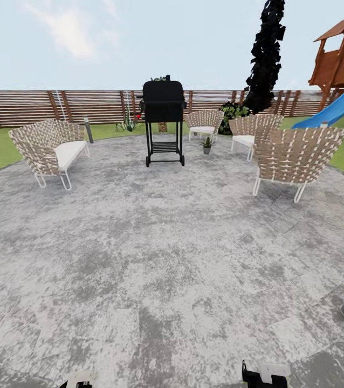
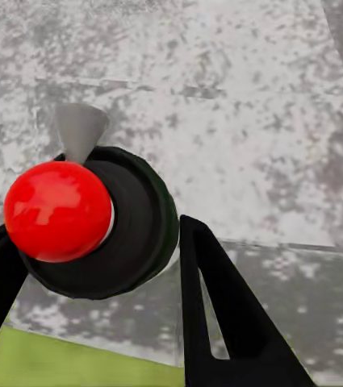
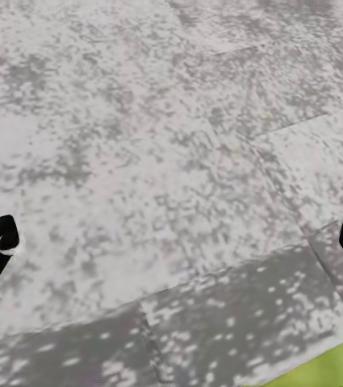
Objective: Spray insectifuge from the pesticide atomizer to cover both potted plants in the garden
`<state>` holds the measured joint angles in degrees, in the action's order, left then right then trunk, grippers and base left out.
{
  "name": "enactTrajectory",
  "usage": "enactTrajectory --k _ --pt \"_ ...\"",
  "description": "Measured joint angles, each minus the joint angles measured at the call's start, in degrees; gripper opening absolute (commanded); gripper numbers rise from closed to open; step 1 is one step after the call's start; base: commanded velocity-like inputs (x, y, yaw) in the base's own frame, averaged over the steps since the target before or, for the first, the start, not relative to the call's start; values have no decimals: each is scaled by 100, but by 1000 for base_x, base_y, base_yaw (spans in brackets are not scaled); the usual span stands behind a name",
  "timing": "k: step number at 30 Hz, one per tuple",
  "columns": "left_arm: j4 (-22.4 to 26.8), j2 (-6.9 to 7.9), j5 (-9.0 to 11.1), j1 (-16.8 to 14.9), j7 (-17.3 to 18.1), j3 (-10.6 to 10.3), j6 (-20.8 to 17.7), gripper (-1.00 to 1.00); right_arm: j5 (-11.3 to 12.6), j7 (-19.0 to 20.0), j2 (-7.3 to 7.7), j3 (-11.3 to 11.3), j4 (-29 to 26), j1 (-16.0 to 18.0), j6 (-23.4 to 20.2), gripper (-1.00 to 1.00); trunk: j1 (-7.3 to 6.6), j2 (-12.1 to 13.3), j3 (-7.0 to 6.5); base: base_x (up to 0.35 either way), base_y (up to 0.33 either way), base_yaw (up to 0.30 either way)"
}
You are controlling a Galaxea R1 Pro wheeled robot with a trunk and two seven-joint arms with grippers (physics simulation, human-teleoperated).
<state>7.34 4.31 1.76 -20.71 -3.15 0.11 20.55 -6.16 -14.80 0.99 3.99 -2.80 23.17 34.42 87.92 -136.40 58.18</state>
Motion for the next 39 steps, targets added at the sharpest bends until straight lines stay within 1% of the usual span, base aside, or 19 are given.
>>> enactTrajectory --k 24,25,26,30,31,39 --pt "0 0 0 0 1 0 0 -100 0 0 1 0 -2 0 0 100 0 0 0 336 0 0" --pt "2 1 -5 -2 3 -11 -1 -100 4 -1 -2 8 -4 2 1 100 -30 2 1 336 0 0" --pt "0 0 -1 0 2 -3 0 -100 3 0 -1 5 -3 0 1 100 -1 0 0 336 0 0" --pt "1 -3 -2 -4 -2 -3 0 -100 -1 3 4 -1 -2 2 1 100 -17 4 3 336 0 0" --pt "0 0 1 0 1 2 0 -100 0 -1 0 -1 -1 0 0 100 0 1 0 336 0 0" --pt "0 0 0 0 2 0 0 -100 0 0 0 0 -2 0 0 100 0 0 0 336 0 0"
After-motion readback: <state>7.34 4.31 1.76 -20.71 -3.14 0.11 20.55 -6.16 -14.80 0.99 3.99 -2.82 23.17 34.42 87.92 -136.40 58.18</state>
